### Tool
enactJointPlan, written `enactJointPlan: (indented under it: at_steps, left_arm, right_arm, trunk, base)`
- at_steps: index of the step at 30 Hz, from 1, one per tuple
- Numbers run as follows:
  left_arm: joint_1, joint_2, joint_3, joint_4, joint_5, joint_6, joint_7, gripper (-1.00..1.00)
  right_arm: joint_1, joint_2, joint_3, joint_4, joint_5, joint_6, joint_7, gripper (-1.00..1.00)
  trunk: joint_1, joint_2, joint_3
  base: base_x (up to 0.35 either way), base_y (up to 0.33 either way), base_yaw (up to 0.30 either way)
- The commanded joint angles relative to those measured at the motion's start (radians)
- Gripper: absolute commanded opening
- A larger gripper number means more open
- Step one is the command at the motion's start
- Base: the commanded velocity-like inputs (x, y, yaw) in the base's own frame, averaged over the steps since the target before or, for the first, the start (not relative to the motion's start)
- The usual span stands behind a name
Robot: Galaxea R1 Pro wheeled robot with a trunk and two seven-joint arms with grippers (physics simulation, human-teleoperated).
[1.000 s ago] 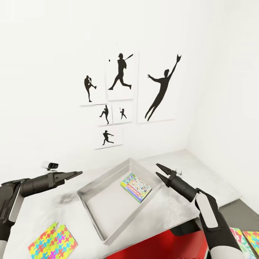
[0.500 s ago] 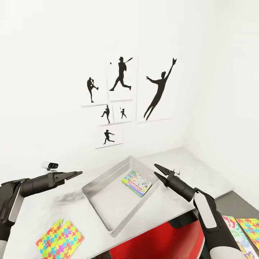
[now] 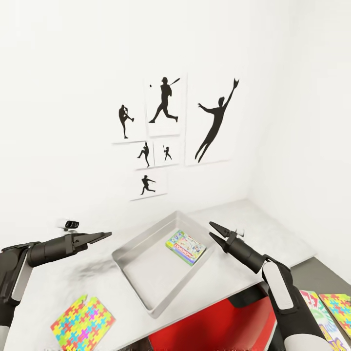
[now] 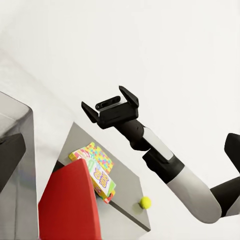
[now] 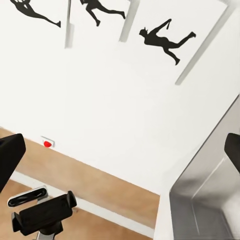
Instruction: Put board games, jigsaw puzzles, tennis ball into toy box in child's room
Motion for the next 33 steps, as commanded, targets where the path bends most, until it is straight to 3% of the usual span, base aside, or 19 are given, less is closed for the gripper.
enactJointPlan:
  at_steps: [1,12,33]
  left_arm:
    - [-0.001,0.000,0.000,0.000,-0.001,0.011,-0.004,1.00]
    - [-0.001,0.000,0.000,0.000,-0.001,0.011,-0.004,1.00]
    - [-0.001,0.001,0.000,0.000,-0.001,0.011,-0.004,1.00]
  right_arm:
    - [-0.001,-0.001,-0.001,0.000,-0.002,0.006,0.002,1.00]
    - [-0.001,-0.005,-0.002,-0.002,-0.002,0.005,0.001,1.00]
    - [0.000,-0.005,-0.004,0.006,-0.002,0.005,0.002,1.00]
  trunk:
    - [0.000,-0.002,-0.002]
    - [0.000,-0.002,-0.001]
    - [0.000,-0.002,0.023]
  base:
    - [-0.125,0.000,0.000]
    - [-0.021,0.000,-0.015]
    - [-0.073,0.017,-0.200]
